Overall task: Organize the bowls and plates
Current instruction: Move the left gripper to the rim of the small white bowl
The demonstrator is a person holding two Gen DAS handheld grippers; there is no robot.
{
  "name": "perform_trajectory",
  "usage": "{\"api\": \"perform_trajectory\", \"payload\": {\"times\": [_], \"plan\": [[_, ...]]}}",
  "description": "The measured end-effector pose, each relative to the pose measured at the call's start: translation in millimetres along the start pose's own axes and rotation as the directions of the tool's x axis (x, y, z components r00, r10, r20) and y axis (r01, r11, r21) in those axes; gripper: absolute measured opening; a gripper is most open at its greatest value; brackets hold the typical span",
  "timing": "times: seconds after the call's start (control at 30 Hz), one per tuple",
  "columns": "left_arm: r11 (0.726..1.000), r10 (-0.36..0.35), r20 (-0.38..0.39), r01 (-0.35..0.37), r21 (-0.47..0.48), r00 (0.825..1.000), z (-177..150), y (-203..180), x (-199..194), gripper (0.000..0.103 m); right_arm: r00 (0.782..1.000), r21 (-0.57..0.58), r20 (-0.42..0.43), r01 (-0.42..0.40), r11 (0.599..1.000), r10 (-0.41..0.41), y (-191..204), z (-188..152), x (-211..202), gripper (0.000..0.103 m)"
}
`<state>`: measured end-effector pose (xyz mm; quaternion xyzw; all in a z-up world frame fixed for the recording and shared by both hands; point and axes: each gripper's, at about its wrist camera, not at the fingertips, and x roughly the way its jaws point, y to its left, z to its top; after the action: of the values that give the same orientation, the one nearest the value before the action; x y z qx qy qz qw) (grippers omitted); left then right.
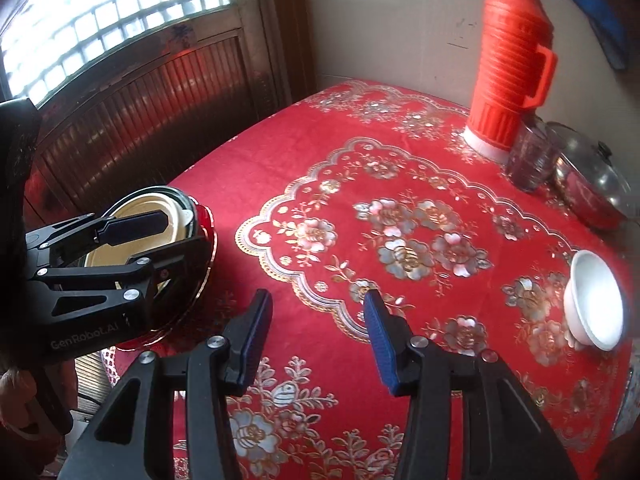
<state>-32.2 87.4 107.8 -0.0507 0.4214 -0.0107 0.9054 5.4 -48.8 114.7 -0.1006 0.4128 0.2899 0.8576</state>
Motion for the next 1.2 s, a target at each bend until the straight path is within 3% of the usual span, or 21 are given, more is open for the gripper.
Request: {"api": "perform_trajectory", "payload": {"times": [0.2, 0.5, 0.6, 0.87, 1.0, 1.2], "plan": [[0.991, -0.095, -0.041, 0.098, 0.088, 0.995, 16.5, -67.7, 27.8, 0.06, 0.997, 0.124, 0.003, 0.076, 0.989, -0.077, -67.8, -20.9, -23.3, 0.048], [0.964, -0.153, -0.083, 0.167, 0.206, 0.985, 41.5, -159.4, 68.6, 0.06, 0.979, 0.268, -0.013, 0.201, 0.942, -0.206, -162.4, -47.6, -56.4, 0.048], [0.956, -0.165, -0.087, 0.181, 0.233, 0.983, 48.1, -182.4, 78.8, 0.06, 0.968, 0.318, -0.013, 0.241, 0.917, -0.249, -194.5, -53.4, -68.7, 0.055], [0.94, -0.175, -0.11, 0.199, 0.278, 0.978, 65.5, -223.3, 111.1, 0.06, 0.954, 0.389, -0.046, 0.289, 0.875, -0.295, -252.8, -62.0, -72.2, 0.059], [0.937, -0.18, -0.125, 0.209, 0.28, 0.976, 73.7, -236.3, 125.0, 0.06, 0.954, 0.423, -0.053, 0.289, 0.859, -0.295, -273.5, -58.8, -66.1, 0.073], [0.933, -0.187, -0.149, 0.223, 0.282, 0.971, 89.1, -252.3, 144.5, 0.06, 0.96, 0.457, -0.064, 0.27, 0.848, -0.271, -297.7, -47.7, -56.7, 0.074]]}}
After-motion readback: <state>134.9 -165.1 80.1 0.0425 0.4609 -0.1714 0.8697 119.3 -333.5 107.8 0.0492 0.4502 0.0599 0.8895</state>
